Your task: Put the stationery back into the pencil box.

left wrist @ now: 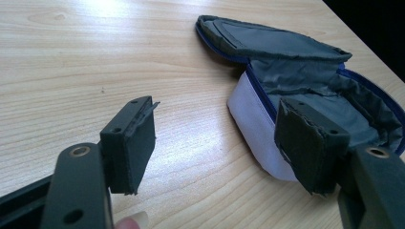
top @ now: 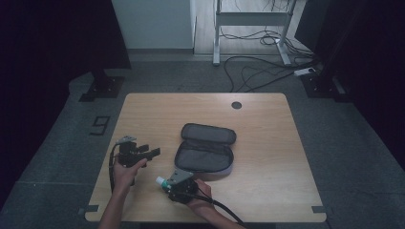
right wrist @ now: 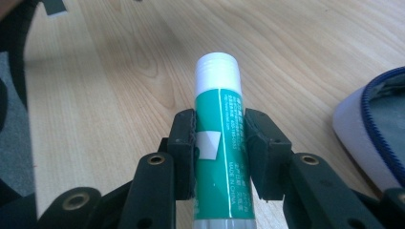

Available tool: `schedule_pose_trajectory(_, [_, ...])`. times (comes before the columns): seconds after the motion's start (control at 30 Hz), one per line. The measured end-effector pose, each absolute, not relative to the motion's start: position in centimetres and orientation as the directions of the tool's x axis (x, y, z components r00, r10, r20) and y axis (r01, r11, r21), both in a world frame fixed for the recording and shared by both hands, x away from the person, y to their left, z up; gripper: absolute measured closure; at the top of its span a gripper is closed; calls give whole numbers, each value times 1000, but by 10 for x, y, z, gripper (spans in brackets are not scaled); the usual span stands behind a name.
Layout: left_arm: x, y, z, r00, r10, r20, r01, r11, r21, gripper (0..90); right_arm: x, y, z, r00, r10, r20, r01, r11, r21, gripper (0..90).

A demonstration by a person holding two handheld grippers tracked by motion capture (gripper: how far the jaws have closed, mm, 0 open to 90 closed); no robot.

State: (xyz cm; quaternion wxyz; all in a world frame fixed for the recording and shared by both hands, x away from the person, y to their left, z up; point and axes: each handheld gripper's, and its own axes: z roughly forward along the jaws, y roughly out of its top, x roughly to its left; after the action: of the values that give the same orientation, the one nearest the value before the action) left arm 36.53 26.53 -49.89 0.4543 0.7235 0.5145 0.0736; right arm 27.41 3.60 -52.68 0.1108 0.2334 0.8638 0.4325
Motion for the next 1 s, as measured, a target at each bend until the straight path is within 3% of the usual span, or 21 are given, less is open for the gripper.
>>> schedule_pose_trajectory(1.0, [365,265,-500,469,808,-358,676,-68,733,311,288,-14,-487,-804,594,13,292,376,879,650])
